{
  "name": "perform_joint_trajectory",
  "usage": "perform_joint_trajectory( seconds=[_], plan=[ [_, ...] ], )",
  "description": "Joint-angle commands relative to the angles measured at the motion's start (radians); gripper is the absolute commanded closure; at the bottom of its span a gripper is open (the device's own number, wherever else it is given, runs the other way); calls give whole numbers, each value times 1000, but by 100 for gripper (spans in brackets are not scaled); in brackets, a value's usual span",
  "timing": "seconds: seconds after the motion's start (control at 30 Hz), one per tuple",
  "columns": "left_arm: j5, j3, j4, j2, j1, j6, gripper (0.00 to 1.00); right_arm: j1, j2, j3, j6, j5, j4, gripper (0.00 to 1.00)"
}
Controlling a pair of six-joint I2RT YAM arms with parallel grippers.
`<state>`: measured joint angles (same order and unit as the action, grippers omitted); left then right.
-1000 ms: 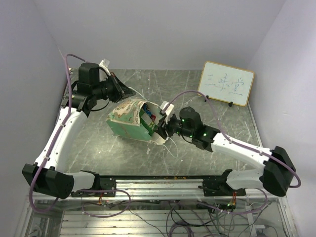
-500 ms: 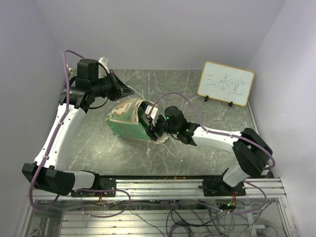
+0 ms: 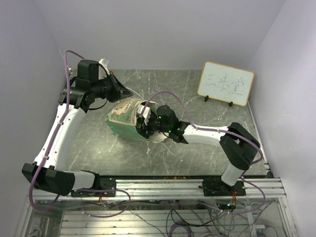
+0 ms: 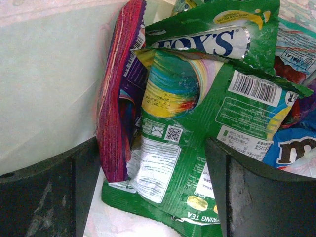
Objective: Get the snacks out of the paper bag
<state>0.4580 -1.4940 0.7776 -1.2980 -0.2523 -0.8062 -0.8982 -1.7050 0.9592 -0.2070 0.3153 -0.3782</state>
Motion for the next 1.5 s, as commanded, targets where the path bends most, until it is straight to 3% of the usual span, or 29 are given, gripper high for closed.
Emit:
perform_joint_trajectory(
  seconds=[0.0, 0.07, 0.43, 1.27, 1.47],
  plan=[
    [-22, 5, 17, 22, -2, 21, 93, -4, -42, 33, -17, -115, -43, 21],
    [-27, 16, 18, 29, -2, 20, 93, -5, -44, 28, -6, -126, -56, 30],
    [-73, 61, 44, 73, -1, 35, 93, -4, -21, 27, 4, -189, -28, 99],
    [-77, 26, 39, 59, 10, 79, 93, -3, 365, -116, 109, -235, 134, 100],
    [-64, 51, -1, 56, 13, 70, 93, -1, 386, -123, 134, -317, 190, 100]
  ],
)
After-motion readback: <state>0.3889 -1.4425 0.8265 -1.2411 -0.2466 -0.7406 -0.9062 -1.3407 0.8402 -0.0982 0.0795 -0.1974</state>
